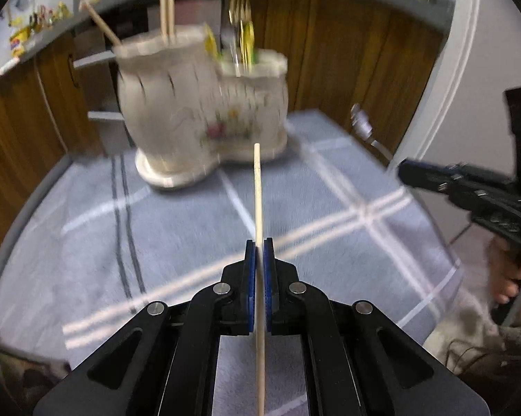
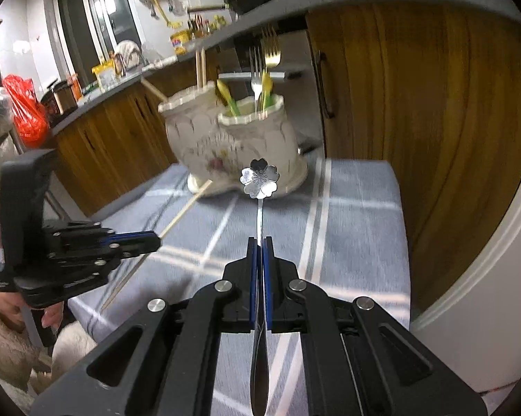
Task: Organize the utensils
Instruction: 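Drop the chopstick into the tall cup while the right tool drops the silver spoon in the short cup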
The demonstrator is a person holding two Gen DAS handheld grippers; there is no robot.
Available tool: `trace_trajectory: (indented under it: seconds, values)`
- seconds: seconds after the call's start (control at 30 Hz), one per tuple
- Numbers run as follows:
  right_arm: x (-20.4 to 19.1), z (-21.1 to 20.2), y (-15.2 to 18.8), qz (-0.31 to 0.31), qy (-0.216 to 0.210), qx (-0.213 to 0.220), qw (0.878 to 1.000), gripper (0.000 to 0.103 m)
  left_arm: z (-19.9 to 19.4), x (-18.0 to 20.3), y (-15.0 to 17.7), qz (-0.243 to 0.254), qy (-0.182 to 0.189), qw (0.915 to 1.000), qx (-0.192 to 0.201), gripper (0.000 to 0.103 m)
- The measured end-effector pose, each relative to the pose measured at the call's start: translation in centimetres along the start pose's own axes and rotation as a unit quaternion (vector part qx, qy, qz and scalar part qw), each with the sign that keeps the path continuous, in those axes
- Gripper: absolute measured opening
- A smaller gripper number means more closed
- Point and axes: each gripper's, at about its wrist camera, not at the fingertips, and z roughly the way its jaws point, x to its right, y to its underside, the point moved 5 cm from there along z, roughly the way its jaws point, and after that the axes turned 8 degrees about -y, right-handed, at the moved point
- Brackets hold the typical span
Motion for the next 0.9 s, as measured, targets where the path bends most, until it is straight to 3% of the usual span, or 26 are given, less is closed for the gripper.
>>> trace_trajectory:
  seconds: [0.13,0.37,0.7,0.9]
  values:
    - [-0.2,0.1,-2.3,0.000,-0.004,0.030,1.000,0.003,-2.6,-1.1,-2.3,-0.017,0.003,0.9969,0.077,0.005]
    - [-0.6,1.0,-6.9,-0.004,-0.018,0.082,0.996,0.003,-4.2,-2.9,-6.7,-0.040,0.002,0.9854,0.165,0.005]
    - [0.5,3.3,-15.0,0.027,-0.053,0.178,0.982,0.003,-5.0,-7.5,-14.5,-0.106,0.024,0.9621,0.250,0.005]
    - [0.5,5.6,-17.6,0.031,-0.058,0.221,0.973,0.003,-3.5,-8.6,-18.1,-0.135,0.023,0.9481,0.287,0.005]
